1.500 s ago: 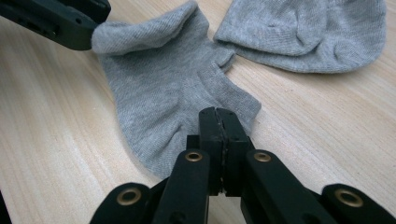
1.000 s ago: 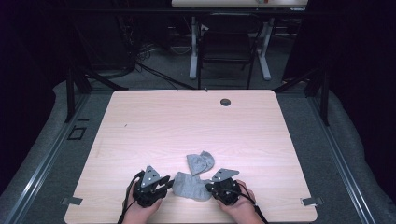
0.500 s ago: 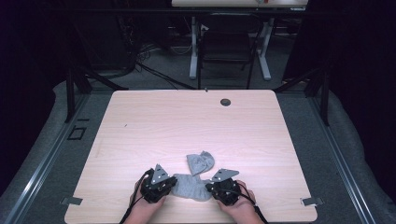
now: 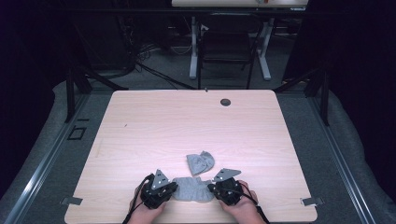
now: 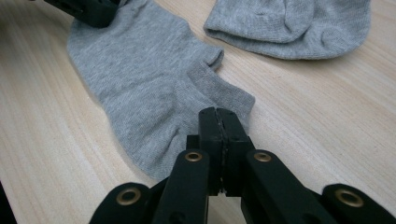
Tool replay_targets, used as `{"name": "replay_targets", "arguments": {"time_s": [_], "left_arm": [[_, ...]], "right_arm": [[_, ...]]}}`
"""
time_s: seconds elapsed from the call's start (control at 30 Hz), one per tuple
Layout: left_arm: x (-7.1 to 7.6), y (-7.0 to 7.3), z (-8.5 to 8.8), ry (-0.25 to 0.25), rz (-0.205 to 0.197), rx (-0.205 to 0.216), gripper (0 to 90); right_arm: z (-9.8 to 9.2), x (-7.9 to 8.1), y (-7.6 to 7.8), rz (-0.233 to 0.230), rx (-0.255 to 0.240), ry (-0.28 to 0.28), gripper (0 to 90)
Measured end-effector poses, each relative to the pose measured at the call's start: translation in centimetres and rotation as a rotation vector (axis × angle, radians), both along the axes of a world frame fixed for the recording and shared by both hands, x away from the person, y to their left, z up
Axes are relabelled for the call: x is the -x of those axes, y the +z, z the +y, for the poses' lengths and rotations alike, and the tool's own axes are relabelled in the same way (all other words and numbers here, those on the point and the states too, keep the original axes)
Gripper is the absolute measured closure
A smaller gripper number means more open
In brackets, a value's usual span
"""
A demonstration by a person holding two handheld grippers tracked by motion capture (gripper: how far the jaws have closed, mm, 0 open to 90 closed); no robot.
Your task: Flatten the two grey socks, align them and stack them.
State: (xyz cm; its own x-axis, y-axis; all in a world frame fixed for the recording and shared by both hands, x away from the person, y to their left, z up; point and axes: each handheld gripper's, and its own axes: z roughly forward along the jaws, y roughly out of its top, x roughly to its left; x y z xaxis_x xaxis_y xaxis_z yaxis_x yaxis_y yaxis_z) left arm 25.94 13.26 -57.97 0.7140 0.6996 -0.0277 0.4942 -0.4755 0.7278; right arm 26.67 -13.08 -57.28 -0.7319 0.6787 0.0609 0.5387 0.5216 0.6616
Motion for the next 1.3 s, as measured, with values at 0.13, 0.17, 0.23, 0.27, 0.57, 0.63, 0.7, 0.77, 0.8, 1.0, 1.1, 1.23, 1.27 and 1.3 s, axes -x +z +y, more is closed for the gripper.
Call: {"name": "replay_targets", "arguments": {"time_s": [0.13, 0.17, 0.23, 0.27, 0.57, 0.63, 0.7, 0.77, 0.8, 1.0, 1.1, 1.23, 1.27, 1.3], "left_arm": [[0.3, 0.1, -0.1, -0.004, 0.013, 0.0, 83.8], [0.4, 0.1, -0.2, -0.003, 0.009, -0.003, 83.7], [0.4, 0.3, -0.2, -0.006, 0.008, -0.003, 83.0], [0.4, 0.4, -0.2, -0.002, 0.003, 0.001, 82.4], [-0.2, 1.1, 0.1, 0.015, -0.013, 0.023, 80.0], [-0.3, 1.3, 0.1, 0.023, -0.022, 0.033, 79.9], [-0.5, 1.6, 0.2, 0.017, -0.029, 0.03, 79.9], [-0.7, 1.6, 0.1, 0.024, -0.03, 0.035, 79.8], [-0.8, 1.7, 0.1, 0.021, -0.029, 0.038, 79.8], [-1.2, 1.7, -0.1, 0.026, -0.03, 0.04, 79.7], [-1.5, 1.6, -0.1, 0.022, -0.027, 0.038, 79.7], [-1.7, 1.6, -0.1, 0.029, -0.029, 0.034, 79.1], [-1.7, 1.6, -0.1, 0.027, -0.03, 0.03, 79.1], [-1.8, 1.6, -0.2, 0.027, -0.035, 0.027, 78.9]], "right_arm": [[-0.1, 0.1, 0.1, 0.01, 0.005, 0.009, 89.8], [-0.1, 0.1, 0.1, 0.014, 0.008, 0.012, 89.8], [-0.2, 0.1, 0.1, 0.025, -0.002, 0.007, 89.1], [-0.3, 0.0, 0.2, 0.035, -0.016, 0.005, 88.3], [-1.5, -2.1, 2.0, -0.003, -0.096, -0.065, 88.0], [-1.5, -2.8, 1.9, -0.005, -0.106, -0.078, 88.0], [-1.4, -3.4, 2.0, -0.007, -0.1, -0.085, 88.0], [-1.3, -3.8, 2.1, -0.015, -0.094, -0.085, 88.0], [-1.2, -4.2, 2.1, -0.029, -0.09, -0.085, 87.9], [-0.2, -7.0, 2.1, -0.033, -0.099, -0.121, 88.0], [0.1, -8.0, 1.6, -0.034, -0.086, -0.136, 88.2], [0.2, -8.7, 0.8, -0.018, -0.06, -0.144, 87.4], [0.3, -8.7, 0.7, -0.017, -0.059, -0.148, 86.9], [0.3, -8.8, 0.5, -0.017, -0.052, -0.152, 86.7]]}}
